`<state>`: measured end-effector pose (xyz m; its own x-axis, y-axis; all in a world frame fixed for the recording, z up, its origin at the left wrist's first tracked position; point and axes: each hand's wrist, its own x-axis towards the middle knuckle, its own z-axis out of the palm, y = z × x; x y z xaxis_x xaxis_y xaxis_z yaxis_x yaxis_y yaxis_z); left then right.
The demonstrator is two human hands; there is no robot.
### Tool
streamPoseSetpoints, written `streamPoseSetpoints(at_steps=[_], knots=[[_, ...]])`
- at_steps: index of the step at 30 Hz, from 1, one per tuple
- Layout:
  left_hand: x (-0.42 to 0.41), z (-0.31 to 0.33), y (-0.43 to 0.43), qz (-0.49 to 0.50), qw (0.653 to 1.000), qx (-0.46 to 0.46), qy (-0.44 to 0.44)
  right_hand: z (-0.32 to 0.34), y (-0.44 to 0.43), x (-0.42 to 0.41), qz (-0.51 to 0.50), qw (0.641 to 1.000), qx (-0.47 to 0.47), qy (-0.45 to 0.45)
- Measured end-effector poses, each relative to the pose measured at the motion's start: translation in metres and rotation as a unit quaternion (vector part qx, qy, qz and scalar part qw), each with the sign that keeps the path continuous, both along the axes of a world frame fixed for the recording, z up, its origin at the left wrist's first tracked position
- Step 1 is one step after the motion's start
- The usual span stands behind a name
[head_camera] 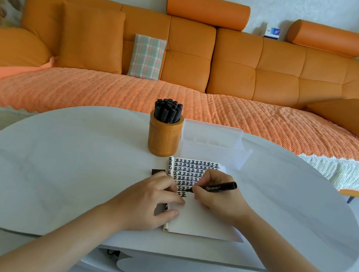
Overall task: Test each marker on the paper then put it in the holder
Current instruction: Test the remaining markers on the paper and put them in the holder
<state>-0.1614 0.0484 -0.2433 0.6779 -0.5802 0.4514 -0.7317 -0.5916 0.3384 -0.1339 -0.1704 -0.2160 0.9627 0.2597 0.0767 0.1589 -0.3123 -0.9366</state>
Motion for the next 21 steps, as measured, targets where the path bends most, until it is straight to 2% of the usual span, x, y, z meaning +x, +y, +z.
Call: streamPoseSetpoints(at_steps=[6, 12, 16, 21], knots=[[0.0, 0.0011, -0.001, 0.0, 1.0, -0.003, 0.007, -0.0004, -0.0013, -0.0019, 0.013, 1.0, 0.011, 0.004], [-0.0006, 0.0014, -0.0006, 0.003, 1.0, -0.004, 0.013, -0.0064, -0.0016, 0.0002, 0.008, 0.999, -0.029, -0.03], [-0.0004, 0.0011, -0.0007, 0.004, 1.0, -0.004, 0.014, -0.007, -0.0016, -0.0003, 0.014, 0.999, -0.023, -0.033], [-0.0012, 0.0021, -0.0022, 0.004, 1.0, -0.006, 0.012, -0.0078, -0.0011, -0.0002, 0.021, 0.996, -0.071, -0.053]])
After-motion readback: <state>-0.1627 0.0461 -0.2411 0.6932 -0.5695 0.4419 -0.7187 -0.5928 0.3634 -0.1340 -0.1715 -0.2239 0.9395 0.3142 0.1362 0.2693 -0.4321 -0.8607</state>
